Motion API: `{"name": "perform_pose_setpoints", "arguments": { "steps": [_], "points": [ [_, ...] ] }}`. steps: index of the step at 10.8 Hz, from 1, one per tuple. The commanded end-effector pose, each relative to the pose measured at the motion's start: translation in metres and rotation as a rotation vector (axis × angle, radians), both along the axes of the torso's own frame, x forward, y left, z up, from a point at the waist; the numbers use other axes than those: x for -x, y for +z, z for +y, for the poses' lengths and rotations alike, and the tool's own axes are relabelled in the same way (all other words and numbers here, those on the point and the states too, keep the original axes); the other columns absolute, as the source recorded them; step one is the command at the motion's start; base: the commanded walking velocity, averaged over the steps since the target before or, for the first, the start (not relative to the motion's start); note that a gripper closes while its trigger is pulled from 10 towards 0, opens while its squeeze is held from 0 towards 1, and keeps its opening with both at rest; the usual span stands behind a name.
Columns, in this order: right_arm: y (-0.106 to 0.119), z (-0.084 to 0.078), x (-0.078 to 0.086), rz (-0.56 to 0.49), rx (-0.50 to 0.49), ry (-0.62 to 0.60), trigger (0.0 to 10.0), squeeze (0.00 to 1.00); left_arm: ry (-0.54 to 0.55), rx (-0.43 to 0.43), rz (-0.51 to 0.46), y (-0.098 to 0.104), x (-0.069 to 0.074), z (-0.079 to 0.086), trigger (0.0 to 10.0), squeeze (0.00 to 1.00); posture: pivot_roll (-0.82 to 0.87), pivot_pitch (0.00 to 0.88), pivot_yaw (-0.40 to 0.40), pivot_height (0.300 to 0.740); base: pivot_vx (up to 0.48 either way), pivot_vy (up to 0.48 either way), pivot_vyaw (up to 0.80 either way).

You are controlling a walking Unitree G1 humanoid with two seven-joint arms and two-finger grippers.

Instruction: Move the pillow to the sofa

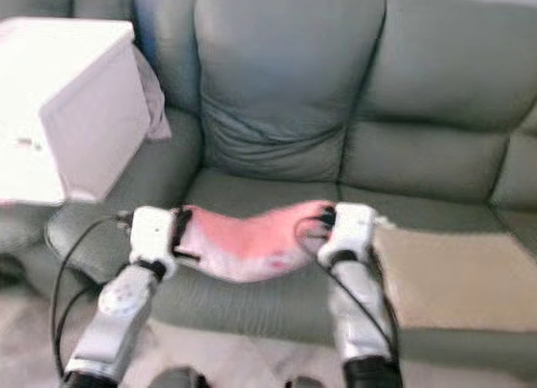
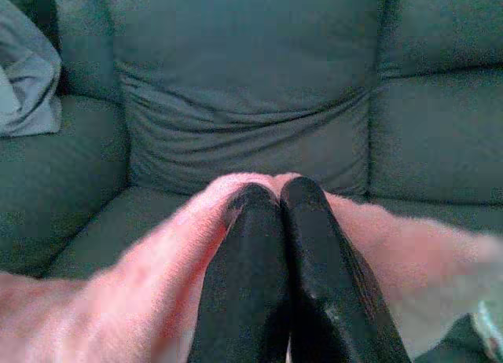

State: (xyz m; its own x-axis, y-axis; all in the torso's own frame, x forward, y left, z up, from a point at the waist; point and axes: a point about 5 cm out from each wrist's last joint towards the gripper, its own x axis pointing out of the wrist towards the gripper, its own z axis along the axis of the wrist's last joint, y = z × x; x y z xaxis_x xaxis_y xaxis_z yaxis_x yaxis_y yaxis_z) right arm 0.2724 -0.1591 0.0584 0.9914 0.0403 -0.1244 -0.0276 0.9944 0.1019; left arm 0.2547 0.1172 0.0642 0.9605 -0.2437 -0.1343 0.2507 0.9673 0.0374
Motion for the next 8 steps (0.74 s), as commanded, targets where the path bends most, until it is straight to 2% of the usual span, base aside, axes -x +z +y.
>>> {"name": "perform_pose_setpoints", "arguments": {
  "steps": [1,8],
  "points": [
    [0.0010,-0.0119,0.0010,-0.004,0.019,-0.027,10.0,0.00,-0.032,0.018,-0.010,0.0033,-0.0004,-0.0114,10.0,0.00,0.01,0.000,-0.035,0.740,0.000,0.405,0.00],
    [-0.0009,-0.0112,0.0028,0.001,0.023,-0.028,10.0,0.00,-0.068,0.031,-0.033,0.0072,0.0003,-0.0146,10.0,0.00,0.01,0.000,-0.036,0.740,0.000,0.000,0.00]
  ]
}}
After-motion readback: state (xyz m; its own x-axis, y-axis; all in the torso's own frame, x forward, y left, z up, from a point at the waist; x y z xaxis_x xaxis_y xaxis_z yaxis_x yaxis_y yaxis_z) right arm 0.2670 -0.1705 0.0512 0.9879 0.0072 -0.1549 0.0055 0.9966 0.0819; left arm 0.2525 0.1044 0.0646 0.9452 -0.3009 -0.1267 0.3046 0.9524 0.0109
